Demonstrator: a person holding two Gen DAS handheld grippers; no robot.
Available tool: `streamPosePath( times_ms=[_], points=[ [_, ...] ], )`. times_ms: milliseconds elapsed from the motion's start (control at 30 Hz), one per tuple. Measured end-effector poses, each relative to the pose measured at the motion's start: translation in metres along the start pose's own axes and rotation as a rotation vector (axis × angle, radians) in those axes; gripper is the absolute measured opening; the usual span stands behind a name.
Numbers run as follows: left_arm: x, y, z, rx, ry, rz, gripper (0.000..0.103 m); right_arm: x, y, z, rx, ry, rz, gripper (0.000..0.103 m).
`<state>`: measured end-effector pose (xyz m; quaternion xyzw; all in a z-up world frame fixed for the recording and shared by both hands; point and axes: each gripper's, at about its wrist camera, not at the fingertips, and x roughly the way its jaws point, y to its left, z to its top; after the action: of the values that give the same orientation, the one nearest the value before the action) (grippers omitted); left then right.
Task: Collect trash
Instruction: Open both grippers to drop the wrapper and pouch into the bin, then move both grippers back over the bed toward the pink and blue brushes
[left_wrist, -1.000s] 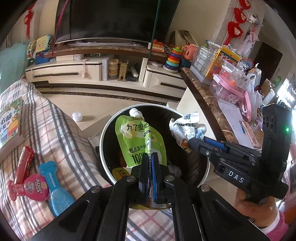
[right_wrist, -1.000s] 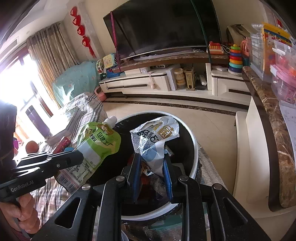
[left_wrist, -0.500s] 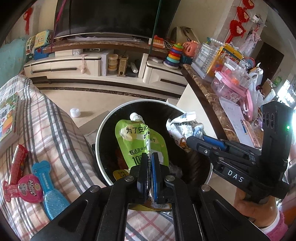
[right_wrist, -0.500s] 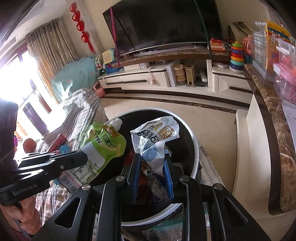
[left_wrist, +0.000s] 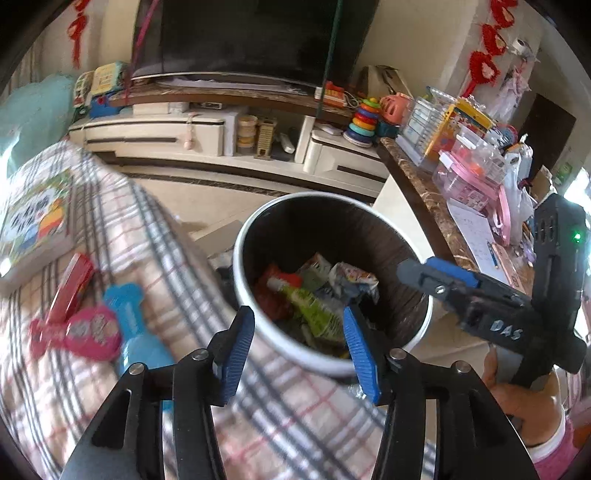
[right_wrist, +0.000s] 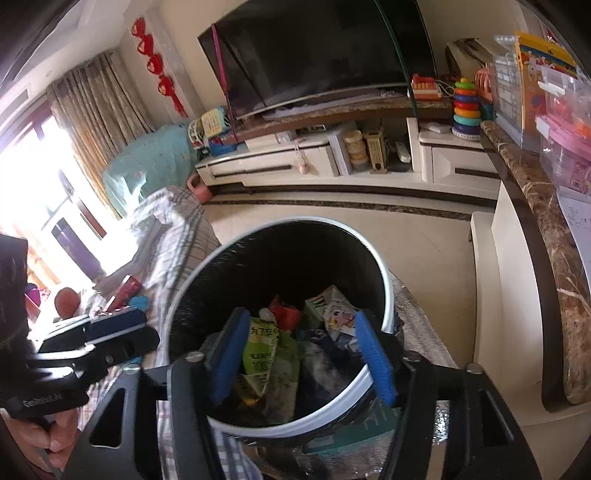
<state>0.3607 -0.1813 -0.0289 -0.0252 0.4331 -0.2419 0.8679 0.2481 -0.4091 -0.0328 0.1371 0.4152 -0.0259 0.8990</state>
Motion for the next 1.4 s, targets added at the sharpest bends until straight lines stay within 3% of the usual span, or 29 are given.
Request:
streamPosePath(
  times_ms=[133, 400, 867, 1167, 1300, 1400],
  points=[
    [-0.024, 0.015, -0.021, -0.056, -0.02, 0.006, 0.054, -0.01, 0.009, -0.006, 0.006, -0.023, 0.029, 0.086],
    [-0.07, 0.059, -0.064, -0.188, -0.047, 0.039, 0.057, -0.023, 0.044, -0.029, 0.002, -0.032, 0.098, 0.092],
    [-0.119, 0.113, -0.106, -0.348, -0.058, 0.113, 0.057, -0.018, 0.114, -0.067, -0.109, 0.015, 0.163, 0.093],
    [-0.119, 0.137, -0.102, -0.37, -0.053, 0.126, 0.057, 0.002, 0.149, -0.082, -0.196, 0.056, 0.185, 0.092],
    [-0.116, 0.15, -0.096, -0.383, -0.055, 0.118, 0.057, 0.013, 0.16, -0.084, -0.227, 0.079, 0.184, 0.082],
    [-0.112, 0.158, -0.088, -0.388, -0.058, 0.107, 0.057, 0.022, 0.166, -0.084, -0.237, 0.096, 0.186, 0.082]
  ],
)
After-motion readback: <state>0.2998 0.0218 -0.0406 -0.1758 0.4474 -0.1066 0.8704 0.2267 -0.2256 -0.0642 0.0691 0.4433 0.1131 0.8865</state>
